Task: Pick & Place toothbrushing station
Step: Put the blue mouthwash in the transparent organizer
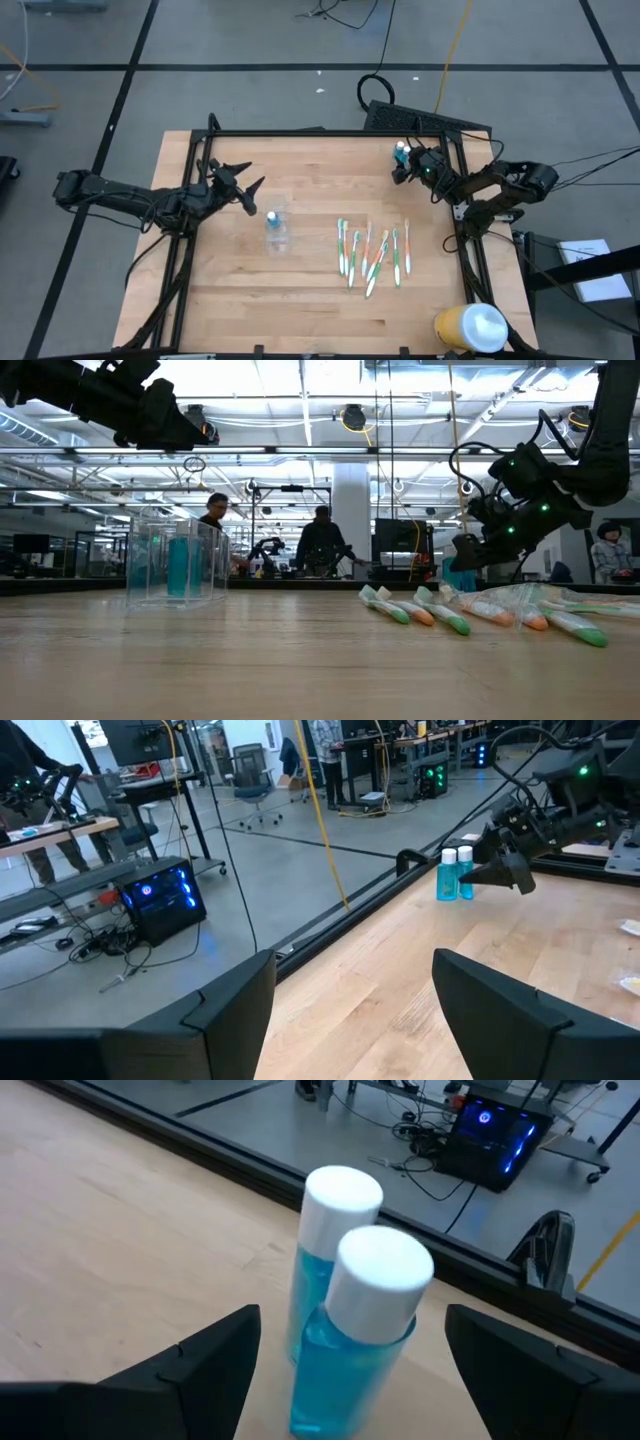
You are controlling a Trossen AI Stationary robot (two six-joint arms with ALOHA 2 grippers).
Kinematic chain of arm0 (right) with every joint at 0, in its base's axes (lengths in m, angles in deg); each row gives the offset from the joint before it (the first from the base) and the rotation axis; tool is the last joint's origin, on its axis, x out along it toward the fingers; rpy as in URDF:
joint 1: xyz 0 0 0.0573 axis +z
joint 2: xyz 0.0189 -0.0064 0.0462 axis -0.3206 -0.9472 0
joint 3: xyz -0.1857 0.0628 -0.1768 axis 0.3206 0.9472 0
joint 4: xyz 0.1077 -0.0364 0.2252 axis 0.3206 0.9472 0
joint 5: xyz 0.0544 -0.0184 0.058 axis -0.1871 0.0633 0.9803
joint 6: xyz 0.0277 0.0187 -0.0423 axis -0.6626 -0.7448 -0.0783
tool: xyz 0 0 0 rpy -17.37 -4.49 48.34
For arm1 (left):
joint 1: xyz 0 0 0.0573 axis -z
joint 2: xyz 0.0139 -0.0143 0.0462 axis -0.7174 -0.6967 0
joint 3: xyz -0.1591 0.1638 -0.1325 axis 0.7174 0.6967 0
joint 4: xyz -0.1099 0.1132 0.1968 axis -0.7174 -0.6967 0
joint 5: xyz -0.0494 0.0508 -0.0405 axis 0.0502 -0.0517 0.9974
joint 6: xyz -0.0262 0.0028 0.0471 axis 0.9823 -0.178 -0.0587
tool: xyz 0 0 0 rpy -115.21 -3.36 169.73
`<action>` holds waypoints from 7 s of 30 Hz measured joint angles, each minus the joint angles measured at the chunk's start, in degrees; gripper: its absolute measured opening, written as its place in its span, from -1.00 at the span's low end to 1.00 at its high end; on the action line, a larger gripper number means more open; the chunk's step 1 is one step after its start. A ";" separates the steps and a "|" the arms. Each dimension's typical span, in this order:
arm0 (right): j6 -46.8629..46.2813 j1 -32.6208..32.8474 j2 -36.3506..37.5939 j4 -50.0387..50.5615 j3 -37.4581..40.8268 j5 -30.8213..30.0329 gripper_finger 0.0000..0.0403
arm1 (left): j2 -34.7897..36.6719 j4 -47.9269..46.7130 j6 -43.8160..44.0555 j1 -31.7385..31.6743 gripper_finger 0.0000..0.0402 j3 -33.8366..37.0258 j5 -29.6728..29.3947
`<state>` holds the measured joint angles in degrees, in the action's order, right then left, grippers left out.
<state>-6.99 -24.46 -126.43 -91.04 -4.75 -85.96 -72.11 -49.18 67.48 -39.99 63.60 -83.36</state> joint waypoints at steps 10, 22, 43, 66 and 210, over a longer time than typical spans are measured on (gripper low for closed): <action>1.47 0.00 0.00 1.43 0.00 -0.01 0.31 | 0.00 0.01 0.00 0.00 0.39 0.00 0.01; 1.46 0.00 0.00 1.43 0.00 -0.02 -0.05 | -0.01 0.00 0.00 0.00 0.39 0.00 0.00; 0.44 0.66 0.02 1.37 0.00 0.06 -0.28 | 0.00 -0.01 0.00 0.00 0.39 0.00 0.00; -6.32 9.64 0.07 1.09 0.00 7.22 -0.30 | 0.00 0.01 0.24 0.00 0.39 0.00 3.39; -15.33 36.55 8.17 2.96 -8.33 21.52 0.17 | -57.34 -0.56 -8.37 -14.12 -0.50 -50.24 51.37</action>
<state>-22.32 12.08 -118.26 -88.09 -13.08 -64.44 -129.45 -49.74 59.11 -54.11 13.36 -31.99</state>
